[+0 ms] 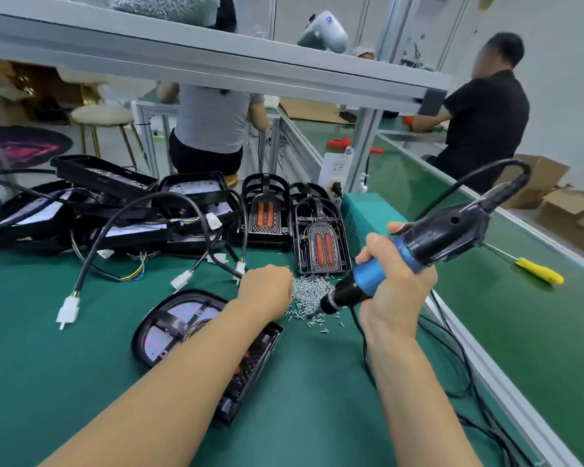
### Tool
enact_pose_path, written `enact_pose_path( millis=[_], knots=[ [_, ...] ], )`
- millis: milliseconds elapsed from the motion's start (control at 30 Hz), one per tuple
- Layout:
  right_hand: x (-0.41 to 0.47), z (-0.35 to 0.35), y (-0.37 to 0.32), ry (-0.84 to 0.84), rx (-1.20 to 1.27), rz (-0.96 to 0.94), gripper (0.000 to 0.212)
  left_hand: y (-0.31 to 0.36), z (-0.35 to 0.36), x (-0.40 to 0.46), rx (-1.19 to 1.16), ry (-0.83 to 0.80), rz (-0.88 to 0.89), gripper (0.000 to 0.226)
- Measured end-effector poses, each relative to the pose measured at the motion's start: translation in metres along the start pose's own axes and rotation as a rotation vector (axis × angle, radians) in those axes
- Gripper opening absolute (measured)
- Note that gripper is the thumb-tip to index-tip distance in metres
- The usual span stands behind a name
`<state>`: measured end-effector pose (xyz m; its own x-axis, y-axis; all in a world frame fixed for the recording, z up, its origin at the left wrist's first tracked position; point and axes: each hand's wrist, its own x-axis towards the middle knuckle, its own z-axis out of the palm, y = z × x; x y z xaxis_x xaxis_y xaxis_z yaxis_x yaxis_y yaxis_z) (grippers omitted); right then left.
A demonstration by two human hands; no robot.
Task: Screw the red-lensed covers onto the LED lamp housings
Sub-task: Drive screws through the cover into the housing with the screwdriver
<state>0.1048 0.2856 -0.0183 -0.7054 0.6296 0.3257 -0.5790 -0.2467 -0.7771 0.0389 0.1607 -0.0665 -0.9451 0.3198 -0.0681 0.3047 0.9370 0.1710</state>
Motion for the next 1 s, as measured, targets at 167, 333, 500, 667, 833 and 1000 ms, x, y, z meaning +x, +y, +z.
enact_pose_path(
  millis=[167, 333, 500, 667, 833, 1000],
  knots=[
    [0.006, 0.003, 0.002, -0.001, 0.023, 0.023, 0.022, 0.003, 0.004, 0.006, 0.047, -0.003, 0.027, 0.027],
    [0.009, 0.0, 0.0, 0.047, 0.144, 0.103, 0.023, -0.006, -0.007, -0.004, -0.282, 0.097, 0.036, 0.018],
    [0.014, -0.003, -0.015, 0.052, 0.375, 0.204, 0.021, -0.027, -0.023, -0.053, -0.98, 0.209, 0.079, 0.02],
    [0.004, 0.011, -0.031, -0.023, 0.454, 0.238, 0.018, -0.038, -0.02, -0.1, -1.332, 0.255, -0.055, 0.012],
    [-0.013, 0.027, -0.037, -0.105, 0.511, 0.295, 0.017, -0.046, -0.02, -0.131, -1.419, 0.301, -0.054, 0.017],
    [-0.029, 0.038, -0.037, -0.165, 0.506, 0.343, 0.015, -0.055, -0.018, -0.148, -1.416, 0.326, -0.022, 0.009]
  ],
)
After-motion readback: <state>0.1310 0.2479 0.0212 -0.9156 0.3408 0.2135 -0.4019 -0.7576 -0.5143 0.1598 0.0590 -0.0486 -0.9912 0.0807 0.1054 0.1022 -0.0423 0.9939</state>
